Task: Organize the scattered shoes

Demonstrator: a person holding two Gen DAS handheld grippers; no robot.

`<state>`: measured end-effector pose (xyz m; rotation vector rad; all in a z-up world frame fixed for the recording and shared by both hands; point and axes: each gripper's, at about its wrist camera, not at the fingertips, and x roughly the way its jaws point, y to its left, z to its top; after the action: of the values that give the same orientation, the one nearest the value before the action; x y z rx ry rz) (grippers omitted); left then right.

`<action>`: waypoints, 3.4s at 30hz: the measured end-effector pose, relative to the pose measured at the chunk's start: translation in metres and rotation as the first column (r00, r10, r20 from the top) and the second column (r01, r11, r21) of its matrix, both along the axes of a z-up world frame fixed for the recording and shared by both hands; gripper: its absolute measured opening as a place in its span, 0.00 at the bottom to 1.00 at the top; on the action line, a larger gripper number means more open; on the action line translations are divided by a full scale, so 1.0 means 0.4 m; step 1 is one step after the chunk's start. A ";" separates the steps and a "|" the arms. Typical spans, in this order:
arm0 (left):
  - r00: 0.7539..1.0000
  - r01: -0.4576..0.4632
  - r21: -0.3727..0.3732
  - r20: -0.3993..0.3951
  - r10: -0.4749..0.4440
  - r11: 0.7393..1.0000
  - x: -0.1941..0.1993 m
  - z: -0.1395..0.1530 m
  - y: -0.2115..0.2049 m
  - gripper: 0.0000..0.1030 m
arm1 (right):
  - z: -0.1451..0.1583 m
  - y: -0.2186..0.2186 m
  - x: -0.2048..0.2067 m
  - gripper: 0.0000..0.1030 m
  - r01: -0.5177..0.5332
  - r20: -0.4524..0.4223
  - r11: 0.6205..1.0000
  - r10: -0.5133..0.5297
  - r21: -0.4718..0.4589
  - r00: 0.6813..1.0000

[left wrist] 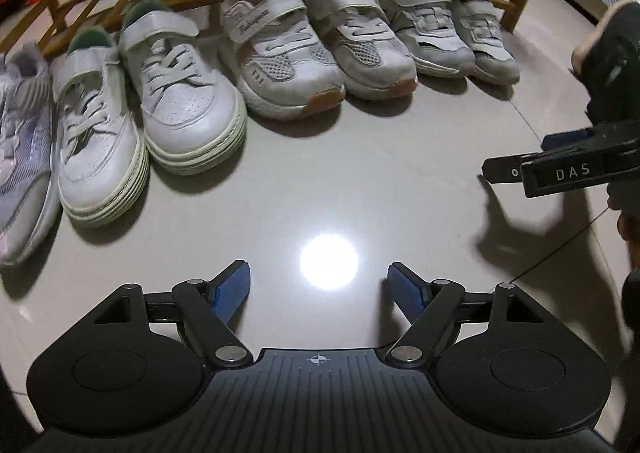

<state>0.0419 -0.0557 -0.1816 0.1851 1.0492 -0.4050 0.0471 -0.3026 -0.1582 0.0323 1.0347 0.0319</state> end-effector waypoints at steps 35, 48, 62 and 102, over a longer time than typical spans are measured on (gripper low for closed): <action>1.000 0.011 0.024 0.015 -0.011 1.000 0.009 -0.033 -0.038 0.93 | -0.012 0.022 -0.009 1.00 0.040 0.056 0.999 -0.038 -0.029 0.998; 1.000 0.013 0.043 0.024 -0.014 0.999 0.011 -0.042 -0.051 0.93 | -0.001 0.016 -0.011 1.00 0.034 0.027 0.999 -0.033 -0.031 0.999; 1.000 -0.005 0.042 0.015 0.004 0.999 0.024 -0.048 -0.056 0.94 | 0.012 0.013 0.003 1.00 0.003 -0.024 1.000 -0.003 -0.024 1.000; 1.000 -0.025 0.047 0.001 0.025 0.999 0.025 -0.009 -0.022 0.94 | 0.168 -0.076 0.512 0.53 0.120 -0.126 0.991 -0.112 0.058 0.986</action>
<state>0.0518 -0.0644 -0.1852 0.2140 1.0601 -0.3582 0.2519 -0.3329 -0.0912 0.1564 1.1531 -0.0428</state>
